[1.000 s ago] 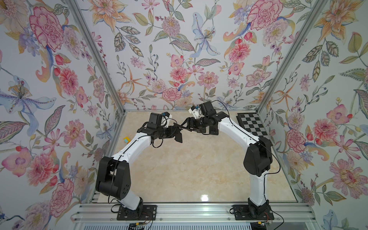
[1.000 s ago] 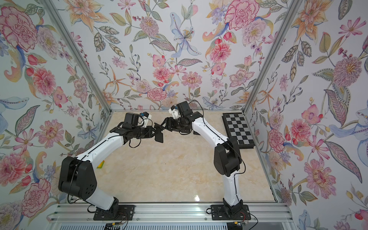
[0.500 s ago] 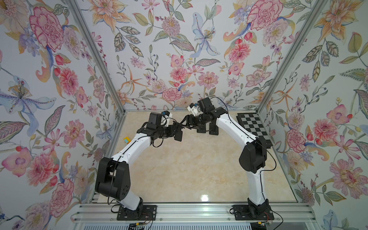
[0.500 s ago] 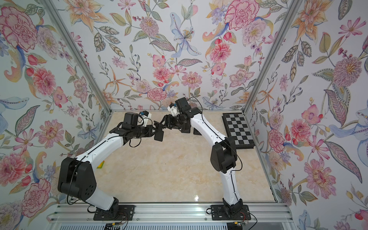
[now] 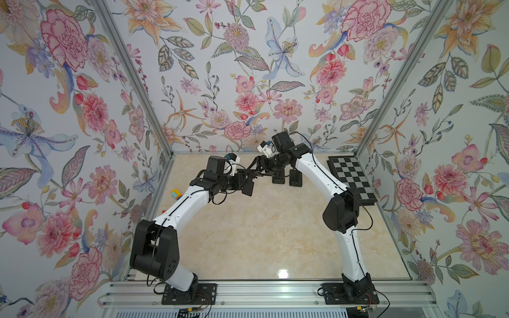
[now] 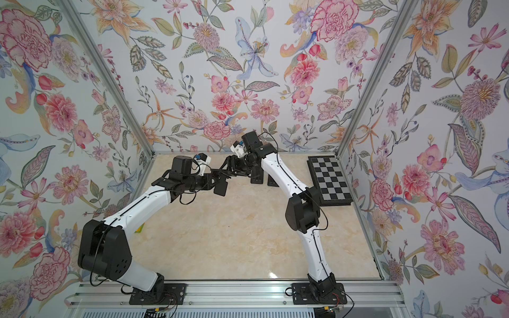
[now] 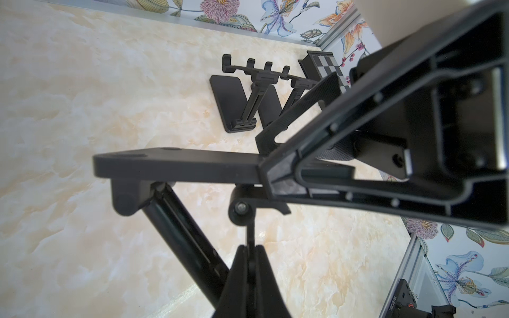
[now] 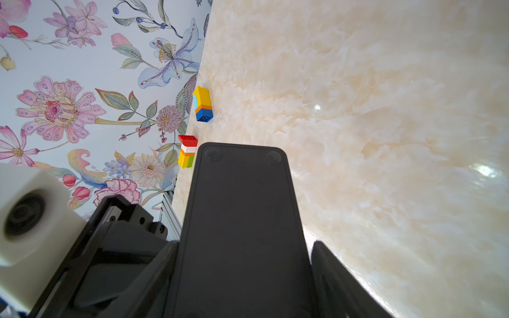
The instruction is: Open the phone stand
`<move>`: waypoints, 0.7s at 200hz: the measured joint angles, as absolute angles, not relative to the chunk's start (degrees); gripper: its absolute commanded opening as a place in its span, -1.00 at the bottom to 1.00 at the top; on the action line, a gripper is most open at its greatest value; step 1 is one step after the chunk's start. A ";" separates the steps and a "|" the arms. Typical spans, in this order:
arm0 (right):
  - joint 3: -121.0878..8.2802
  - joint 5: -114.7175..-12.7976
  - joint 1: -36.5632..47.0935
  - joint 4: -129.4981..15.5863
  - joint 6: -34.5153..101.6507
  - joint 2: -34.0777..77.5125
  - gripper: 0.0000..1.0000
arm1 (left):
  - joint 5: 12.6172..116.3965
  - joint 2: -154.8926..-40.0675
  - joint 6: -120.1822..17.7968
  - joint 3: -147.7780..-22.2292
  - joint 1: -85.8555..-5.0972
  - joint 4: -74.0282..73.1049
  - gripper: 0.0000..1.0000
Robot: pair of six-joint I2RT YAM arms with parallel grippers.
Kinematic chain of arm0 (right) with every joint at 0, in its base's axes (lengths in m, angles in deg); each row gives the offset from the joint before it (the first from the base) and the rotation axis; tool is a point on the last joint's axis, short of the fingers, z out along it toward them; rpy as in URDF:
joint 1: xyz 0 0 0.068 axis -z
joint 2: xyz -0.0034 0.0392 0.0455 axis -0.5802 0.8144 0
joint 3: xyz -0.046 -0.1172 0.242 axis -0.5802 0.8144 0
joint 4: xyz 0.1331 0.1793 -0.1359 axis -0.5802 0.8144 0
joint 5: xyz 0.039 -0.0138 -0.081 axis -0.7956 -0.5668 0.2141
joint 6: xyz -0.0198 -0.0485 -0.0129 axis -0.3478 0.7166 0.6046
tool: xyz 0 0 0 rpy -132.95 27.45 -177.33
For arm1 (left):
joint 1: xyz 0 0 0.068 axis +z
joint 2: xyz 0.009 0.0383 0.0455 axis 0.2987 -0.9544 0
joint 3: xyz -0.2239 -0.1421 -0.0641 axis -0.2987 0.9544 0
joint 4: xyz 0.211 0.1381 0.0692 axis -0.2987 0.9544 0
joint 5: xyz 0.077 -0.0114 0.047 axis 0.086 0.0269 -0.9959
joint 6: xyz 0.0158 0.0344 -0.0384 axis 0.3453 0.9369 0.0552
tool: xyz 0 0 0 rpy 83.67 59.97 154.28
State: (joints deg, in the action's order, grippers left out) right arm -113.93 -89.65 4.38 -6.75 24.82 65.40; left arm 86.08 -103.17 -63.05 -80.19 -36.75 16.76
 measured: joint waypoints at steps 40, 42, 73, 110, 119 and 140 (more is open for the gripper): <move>-116.77 -88.60 6.76 -11.65 22.61 67.77 0.04 | 89.55 -103.13 -62.88 -80.32 -40.97 21.00 -1.00; -116.77 -88.55 6.91 -11.73 22.51 67.81 0.05 | 89.64 -103.13 -62.88 -80.34 -41.17 21.09 -1.00; -116.86 -88.27 8.18 -12.37 22.13 68.66 0.06 | 90.63 -103.13 -62.88 -81.50 -42.61 22.24 -1.00; -116.86 -88.14 7.83 -12.37 22.27 69.05 0.21 | 90.65 -103.13 -62.88 -82.22 -42.83 22.40 -1.00; -116.86 -87.96 7.81 -12.35 22.59 69.05 0.30 | 90.67 -103.13 -62.90 -82.22 -42.52 22.53 -1.00; -116.86 -86.70 7.96 -11.93 24.43 68.99 0.45 | 91.22 -103.13 -63.34 -82.11 -41.50 22.53 -1.00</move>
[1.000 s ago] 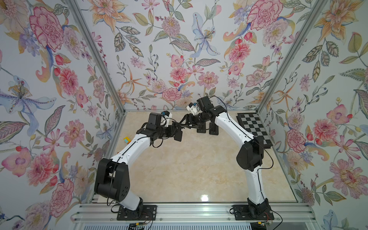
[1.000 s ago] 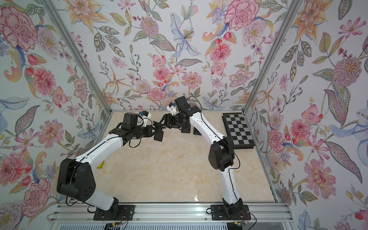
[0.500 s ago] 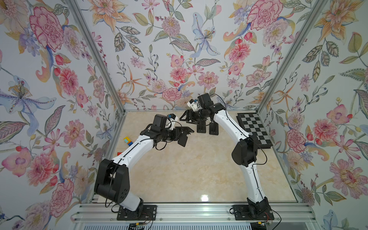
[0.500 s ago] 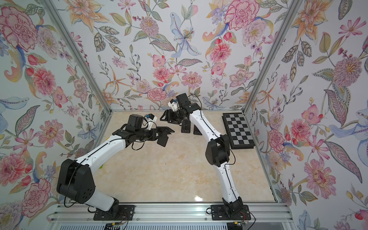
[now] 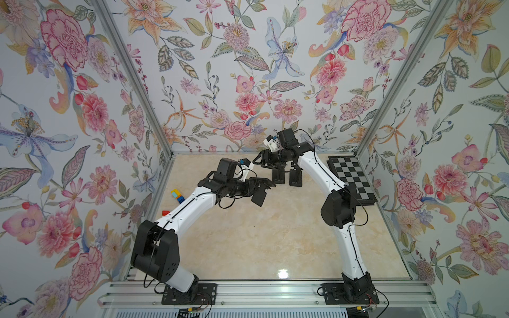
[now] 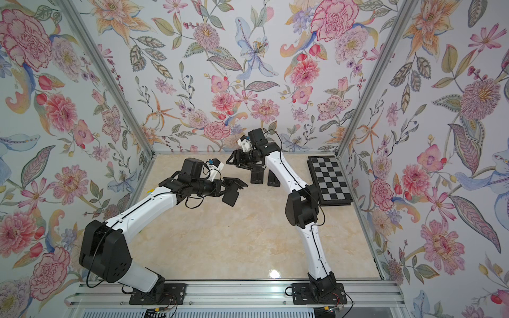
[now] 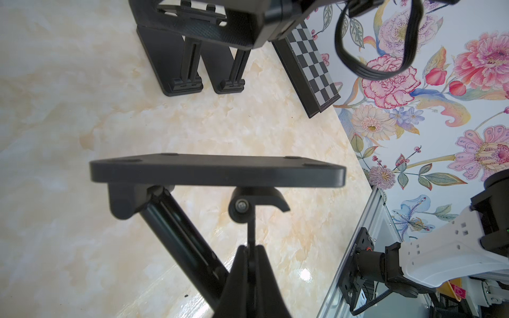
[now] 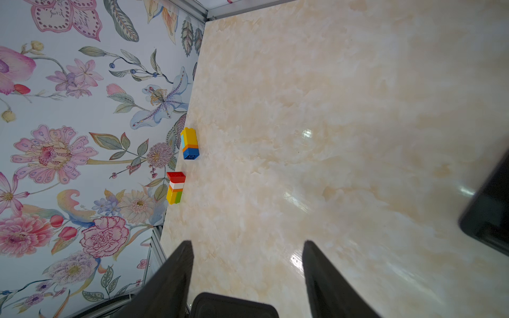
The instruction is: Open the phone stand
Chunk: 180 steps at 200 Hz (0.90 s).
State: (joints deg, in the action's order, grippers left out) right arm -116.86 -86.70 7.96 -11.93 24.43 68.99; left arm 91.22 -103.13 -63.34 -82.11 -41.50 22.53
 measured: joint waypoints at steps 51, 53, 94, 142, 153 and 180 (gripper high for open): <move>-101.54 -82.15 8.51 -14.38 31.42 57.89 0.40 | 97.36 -103.22 -66.29 -81.52 -34.33 22.68 -1.00; -100.22 -82.02 8.53 -14.97 31.71 56.90 0.39 | 97.69 -103.28 -66.38 -81.52 -34.04 22.68 -1.00; -79.74 -81.04 8.55 -26.27 35.10 41.76 0.29 | 106.10 -106.32 -68.39 -81.55 -32.45 22.75 -1.00; -73.62 -81.93 8.24 -33.90 39.47 38.74 0.24 | 114.73 -109.77 -69.44 -81.98 -32.43 22.75 -1.00; -72.77 -81.98 8.03 -34.42 40.43 38.74 0.23 | 116.05 -110.01 -69.54 -82.14 -32.43 22.75 -1.00; -71.22 -82.17 7.24 -34.97 42.79 38.52 0.21 | 118.30 -110.19 -69.81 -82.51 -32.43 22.70 -1.00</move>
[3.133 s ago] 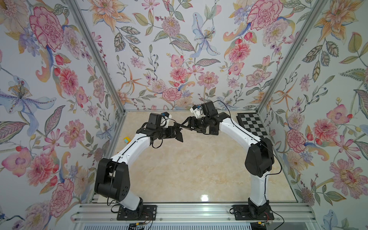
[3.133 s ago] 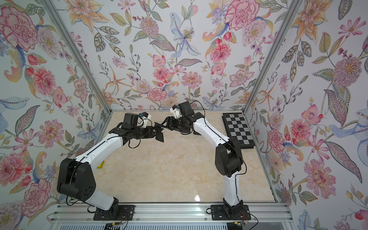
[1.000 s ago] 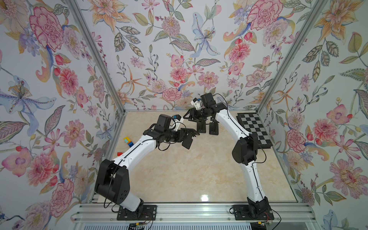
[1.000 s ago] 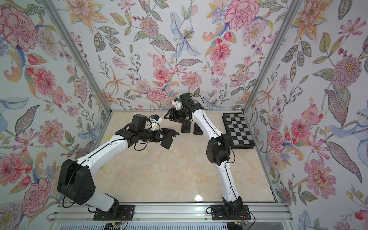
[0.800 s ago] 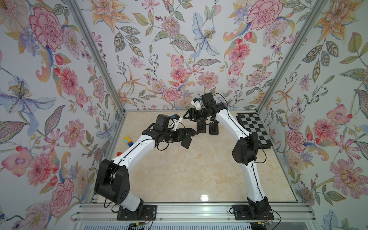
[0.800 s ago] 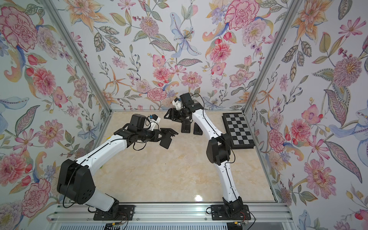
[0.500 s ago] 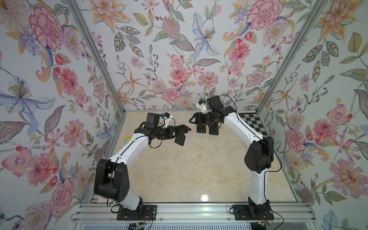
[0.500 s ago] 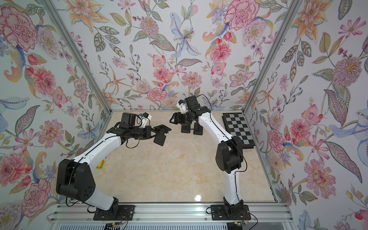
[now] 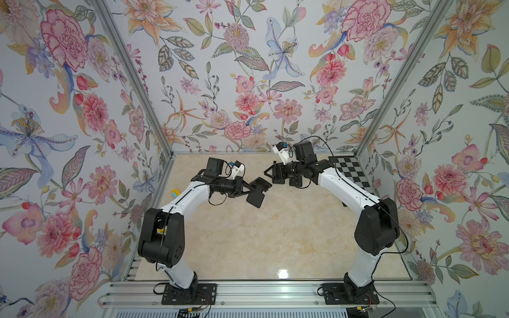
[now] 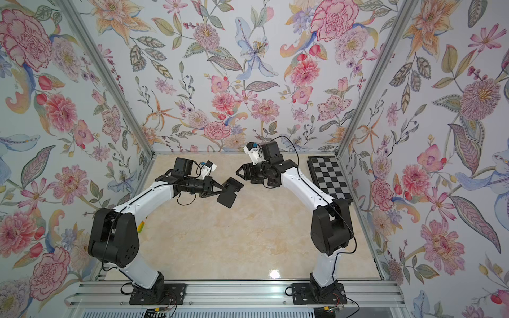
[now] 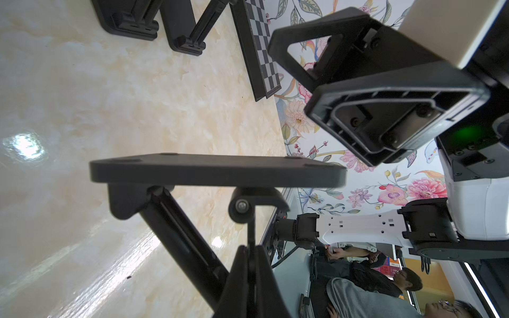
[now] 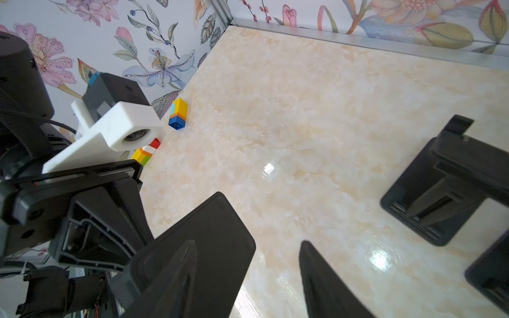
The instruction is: Open the phone stand
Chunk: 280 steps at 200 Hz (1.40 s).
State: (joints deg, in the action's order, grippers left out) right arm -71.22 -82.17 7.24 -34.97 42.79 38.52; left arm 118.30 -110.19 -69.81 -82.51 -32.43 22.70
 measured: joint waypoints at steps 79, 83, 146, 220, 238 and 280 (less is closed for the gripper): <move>-64.10 -81.21 6.28 -37.63 44.80 30.06 0.16 | 120.64 -111.98 -70.00 -82.97 -32.25 22.70 -1.00; -64.03 -81.21 6.28 -37.68 44.80 29.76 0.16 | 120.68 -112.09 -70.00 -83.05 -32.25 22.72 -1.00; -63.35 -81.21 4.75 -37.07 46.53 29.17 0.16 | 120.70 -113.18 -70.00 -83.91 -32.08 22.75 -1.00; -62.72 -80.31 4.03 -36.17 47.75 29.69 0.15 | 120.72 -113.18 -70.00 -84.17 -31.99 22.70 -1.00; -62.74 -80.12 4.03 -36.15 47.75 30.67 0.14 | 120.72 -113.18 -70.00 -84.17 -31.99 22.72 -1.00; -62.83 -79.75 4.03 -36.10 47.68 32.95 -0.02 | 120.72 -113.18 -70.00 -84.17 -31.99 22.70 -1.00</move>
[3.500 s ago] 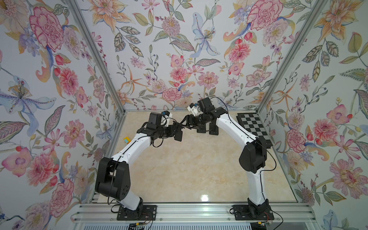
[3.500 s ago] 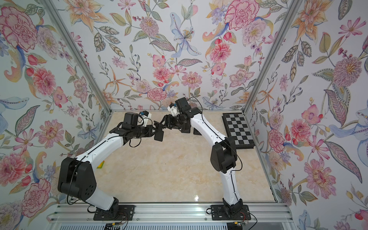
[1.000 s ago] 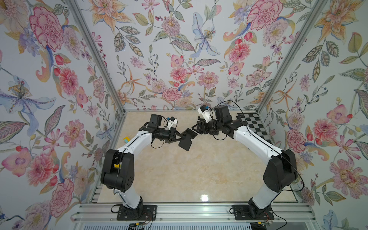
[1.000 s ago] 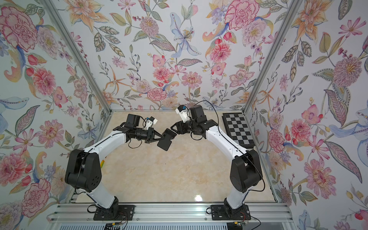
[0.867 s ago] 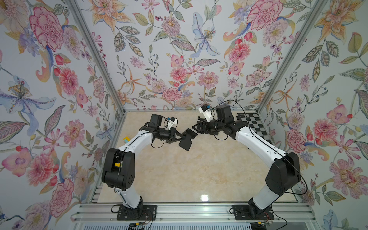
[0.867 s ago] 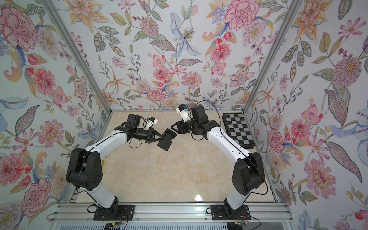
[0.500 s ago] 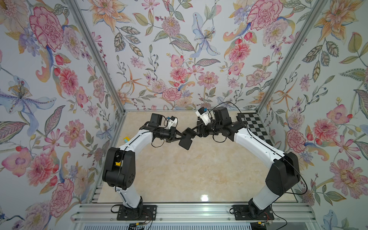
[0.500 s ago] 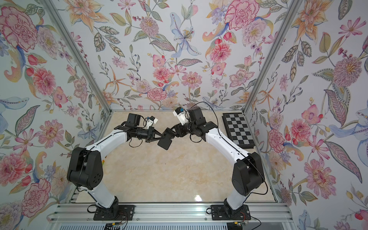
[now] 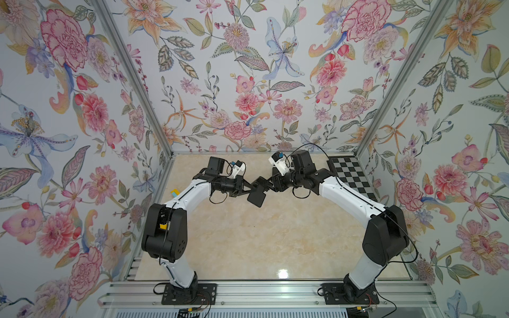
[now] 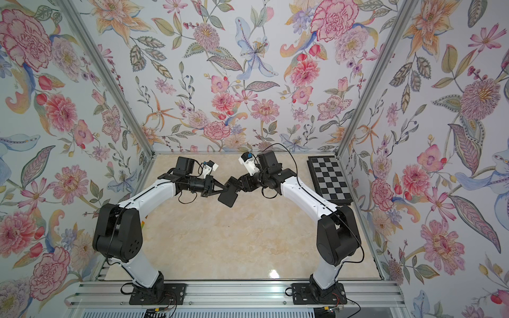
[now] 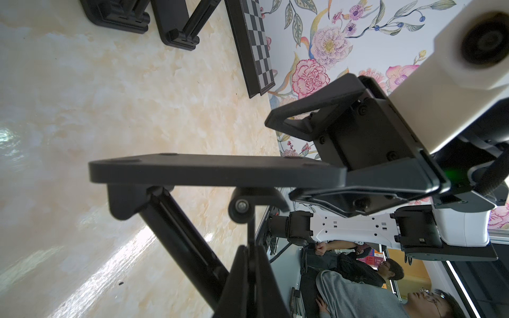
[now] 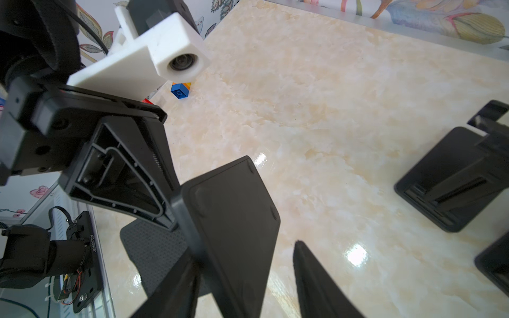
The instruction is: Open the phone stand
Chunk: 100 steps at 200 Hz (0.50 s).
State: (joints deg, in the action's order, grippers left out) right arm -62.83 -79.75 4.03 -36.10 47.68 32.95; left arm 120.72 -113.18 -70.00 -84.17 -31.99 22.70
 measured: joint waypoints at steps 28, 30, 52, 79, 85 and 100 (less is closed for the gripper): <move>-63.53 -80.01 3.94 -36.15 47.36 33.30 -0.25 | 120.68 -113.18 -70.00 -84.17 -31.99 22.48 -1.00; -63.57 -80.01 3.92 -36.15 47.20 33.30 -0.27 | 120.68 -113.18 -70.00 -84.17 -31.99 22.44 -1.00; -64.25 -80.75 3.70 -36.13 46.99 33.67 -0.44 | 120.66 -113.18 -70.00 -84.17 -31.99 22.22 -1.00; -65.06 -81.32 3.68 -35.49 47.66 34.72 -0.69 | 120.70 -113.14 -70.03 -84.15 -31.57 22.24 -1.00; -65.08 -81.52 3.68 -35.23 47.55 35.09 -0.74 | 120.64 -113.05 -70.00 -84.15 -31.44 22.29 -1.00; -65.80 -81.76 3.81 -35.08 47.27 36.16 -0.80 | 119.98 -112.81 -69.98 -84.06 -31.42 22.33 -1.00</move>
